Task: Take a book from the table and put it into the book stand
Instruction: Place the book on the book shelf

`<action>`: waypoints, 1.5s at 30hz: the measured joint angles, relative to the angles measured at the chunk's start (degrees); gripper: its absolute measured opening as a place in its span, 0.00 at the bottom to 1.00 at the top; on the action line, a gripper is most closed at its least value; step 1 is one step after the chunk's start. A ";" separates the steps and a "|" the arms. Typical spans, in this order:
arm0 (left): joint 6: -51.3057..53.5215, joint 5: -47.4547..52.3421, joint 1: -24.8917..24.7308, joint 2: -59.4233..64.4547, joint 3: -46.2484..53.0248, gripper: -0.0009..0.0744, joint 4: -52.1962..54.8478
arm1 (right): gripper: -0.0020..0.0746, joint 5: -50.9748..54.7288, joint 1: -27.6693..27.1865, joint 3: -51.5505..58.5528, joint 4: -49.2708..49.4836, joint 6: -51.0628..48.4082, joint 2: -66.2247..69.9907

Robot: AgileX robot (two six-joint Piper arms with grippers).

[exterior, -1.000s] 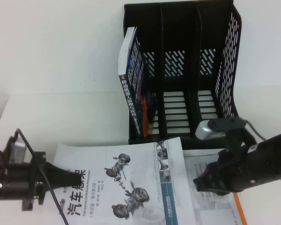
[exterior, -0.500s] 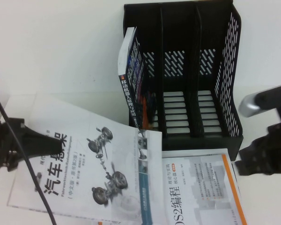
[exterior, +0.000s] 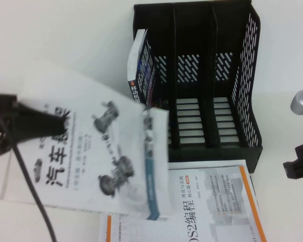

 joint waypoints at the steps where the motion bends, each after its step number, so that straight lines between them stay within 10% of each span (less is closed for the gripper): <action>1: -0.55 0.22 -1.66 -0.09 -1.59 0.17 0.24 | 0.02 0.32 0.00 -0.01 -0.48 0.55 0.00; 18: -13.84 -3.59 -22.41 12.45 -36.87 0.17 3.41 | 0.02 12.55 0.00 -0.01 -23.24 20.35 -6.57; 31: -27.66 -5.29 -24.49 39.19 -66.32 0.17 10.51 | 0.02 20.40 0.00 -0.01 -27.88 25.02 -19.30; 45: -35.02 0.91 -24.61 42.77 -70.68 0.17 24.34 | 0.02 23.34 0.00 -0.01 -27.88 25.35 -22.04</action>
